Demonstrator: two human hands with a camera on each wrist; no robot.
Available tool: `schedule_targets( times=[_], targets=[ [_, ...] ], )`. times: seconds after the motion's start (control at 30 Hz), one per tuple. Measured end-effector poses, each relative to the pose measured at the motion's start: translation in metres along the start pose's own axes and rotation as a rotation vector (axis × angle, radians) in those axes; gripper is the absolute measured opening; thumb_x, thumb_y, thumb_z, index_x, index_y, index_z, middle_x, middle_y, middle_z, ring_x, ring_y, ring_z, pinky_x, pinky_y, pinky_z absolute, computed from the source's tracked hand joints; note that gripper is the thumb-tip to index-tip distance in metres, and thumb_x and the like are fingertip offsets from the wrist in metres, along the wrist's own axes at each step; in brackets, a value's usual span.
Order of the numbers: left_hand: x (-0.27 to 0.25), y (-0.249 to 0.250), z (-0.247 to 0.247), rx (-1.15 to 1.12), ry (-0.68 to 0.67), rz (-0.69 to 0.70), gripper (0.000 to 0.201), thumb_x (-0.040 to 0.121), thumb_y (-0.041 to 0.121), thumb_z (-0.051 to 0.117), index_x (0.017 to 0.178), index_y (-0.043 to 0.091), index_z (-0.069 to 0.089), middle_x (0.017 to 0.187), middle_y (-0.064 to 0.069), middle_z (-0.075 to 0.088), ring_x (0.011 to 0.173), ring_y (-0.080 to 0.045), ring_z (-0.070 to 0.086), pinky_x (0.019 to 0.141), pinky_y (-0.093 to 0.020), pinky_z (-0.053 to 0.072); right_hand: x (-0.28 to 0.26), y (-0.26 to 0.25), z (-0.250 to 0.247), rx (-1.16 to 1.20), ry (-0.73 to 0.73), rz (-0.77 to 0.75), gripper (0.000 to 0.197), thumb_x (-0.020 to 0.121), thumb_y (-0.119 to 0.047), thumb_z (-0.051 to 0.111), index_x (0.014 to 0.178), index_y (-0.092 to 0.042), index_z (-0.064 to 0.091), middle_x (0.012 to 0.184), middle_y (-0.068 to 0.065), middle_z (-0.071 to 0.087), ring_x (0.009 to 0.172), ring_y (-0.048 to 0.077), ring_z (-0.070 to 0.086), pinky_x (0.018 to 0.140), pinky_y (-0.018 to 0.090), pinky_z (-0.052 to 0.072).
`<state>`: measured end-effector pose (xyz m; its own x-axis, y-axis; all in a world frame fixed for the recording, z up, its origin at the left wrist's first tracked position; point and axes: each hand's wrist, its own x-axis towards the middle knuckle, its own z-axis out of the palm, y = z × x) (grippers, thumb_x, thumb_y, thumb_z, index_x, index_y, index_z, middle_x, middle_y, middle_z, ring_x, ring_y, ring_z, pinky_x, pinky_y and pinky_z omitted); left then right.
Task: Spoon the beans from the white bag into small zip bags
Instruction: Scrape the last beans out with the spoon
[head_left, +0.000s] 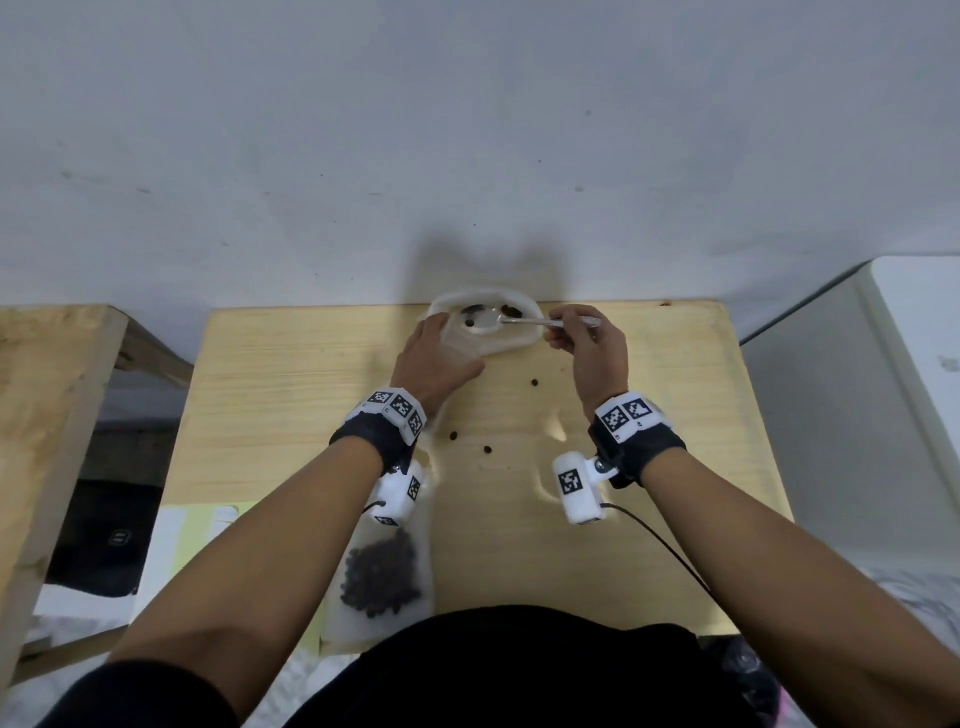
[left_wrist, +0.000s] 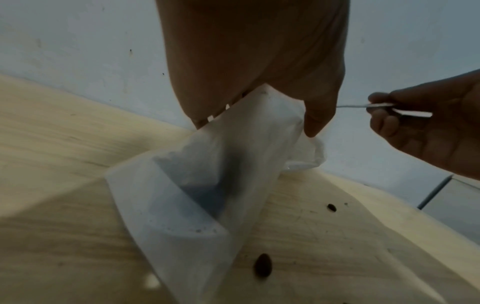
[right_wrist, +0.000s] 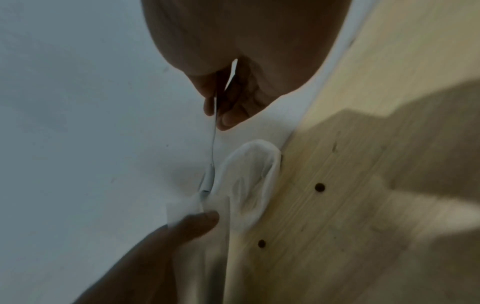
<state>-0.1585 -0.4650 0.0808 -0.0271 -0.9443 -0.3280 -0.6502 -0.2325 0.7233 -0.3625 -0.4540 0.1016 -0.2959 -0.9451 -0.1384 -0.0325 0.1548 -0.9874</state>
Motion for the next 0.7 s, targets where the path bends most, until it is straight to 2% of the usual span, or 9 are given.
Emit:
schedule_targets(
  times=[0.13, 0.23, 0.3, 0.37, 0.5, 0.57, 0.63, 0.7],
  targets=[
    [0.000, 0.003, 0.003, -0.004, 0.010, -0.005, 0.090, 0.070, 0.041, 0.072, 0.147, 0.017, 0.032, 0.148, -0.004, 0.041, 0.131, -0.027, 0.044, 0.107, -0.051, 0.042, -0.008, -0.006, -0.002, -0.099, -0.018, -0.141, 0.019, 0.099, -0.011, 0.053, 0.095, -0.008, 0.072, 0.077, 0.003, 0.071, 0.070, 0.008, 0.067, 0.072, 0.019, 0.054],
    [0.001, 0.000, 0.003, 0.030, -0.009, 0.014, 0.090, 0.073, 0.044, 0.072, 0.148, 0.017, 0.031, 0.150, -0.004, 0.038, 0.133, -0.027, 0.043, 0.108, -0.051, 0.041, -0.005, -0.005, -0.006, -0.122, 0.064, -0.164, 0.020, 0.099, -0.012, 0.052, 0.096, -0.014, 0.071, 0.077, 0.000, 0.070, 0.070, 0.004, 0.065, 0.072, 0.017, 0.051],
    [0.001, -0.003, 0.002, 0.049, -0.032, 0.033, 0.090, 0.072, 0.045, 0.072, 0.148, 0.019, 0.030, 0.149, -0.004, 0.040, 0.131, -0.027, 0.045, 0.106, -0.051, 0.043, -0.001, 0.001, -0.009, -0.233, 0.100, -0.197, 0.019, 0.099, -0.016, 0.052, 0.099, -0.017, 0.071, 0.082, -0.003, 0.069, 0.073, 0.000, 0.065, 0.073, 0.018, 0.050],
    [0.001, -0.003, 0.002, 0.072, -0.062, 0.053, 0.088, 0.073, 0.045, 0.072, 0.148, 0.020, 0.031, 0.147, -0.005, 0.042, 0.128, -0.028, 0.046, 0.104, -0.050, 0.044, 0.003, 0.008, -0.011, -0.368, 0.074, -0.284, 0.021, 0.100, -0.016, 0.051, 0.103, -0.021, 0.071, 0.091, -0.003, 0.067, 0.078, 0.001, 0.064, 0.075, 0.018, 0.049],
    [0.002, -0.001, 0.003, 0.158, -0.120, 0.093, 0.084, 0.078, 0.039, 0.073, 0.148, 0.016, 0.031, 0.147, -0.007, 0.042, 0.129, -0.028, 0.045, 0.105, -0.047, 0.044, 0.005, 0.020, -0.008, -0.559, -0.043, -0.474, 0.025, 0.100, -0.010, 0.051, 0.114, -0.013, 0.071, 0.100, 0.003, 0.060, 0.087, 0.004, 0.054, 0.079, 0.003, 0.038],
    [0.002, 0.000, 0.003, 0.191, -0.133, 0.117, 0.083, 0.078, 0.038, 0.072, 0.147, 0.015, 0.033, 0.147, -0.007, 0.042, 0.129, -0.027, 0.045, 0.103, -0.044, 0.044, 0.004, 0.023, -0.007, -0.622, -0.062, -0.543, 0.025, 0.099, -0.008, 0.052, 0.117, -0.012, 0.070, 0.103, 0.005, 0.059, 0.088, 0.005, 0.053, 0.080, 0.008, 0.041],
    [0.002, 0.000, 0.003, 0.206, -0.141, 0.135, 0.082, 0.078, 0.039, 0.072, 0.146, 0.015, 0.034, 0.146, -0.006, 0.043, 0.127, -0.026, 0.047, 0.099, -0.038, 0.045, 0.005, 0.023, -0.008, -0.651, -0.071, -0.518, 0.026, 0.099, -0.010, 0.052, 0.119, -0.014, 0.068, 0.104, -0.004, 0.057, 0.086, 0.001, 0.051, 0.078, 0.011, 0.043],
    [0.003, 0.000, 0.000, 0.223, -0.143, 0.157, 0.082, 0.077, 0.040, 0.072, 0.146, 0.015, 0.035, 0.145, -0.006, 0.045, 0.124, -0.024, 0.047, 0.096, -0.035, 0.045, 0.005, 0.018, -0.008, -0.612, -0.100, -0.361, 0.031, 0.101, -0.028, 0.044, 0.121, -0.018, 0.065, 0.104, -0.016, 0.053, 0.083, -0.005, 0.046, 0.074, 0.005, 0.039]
  ],
)
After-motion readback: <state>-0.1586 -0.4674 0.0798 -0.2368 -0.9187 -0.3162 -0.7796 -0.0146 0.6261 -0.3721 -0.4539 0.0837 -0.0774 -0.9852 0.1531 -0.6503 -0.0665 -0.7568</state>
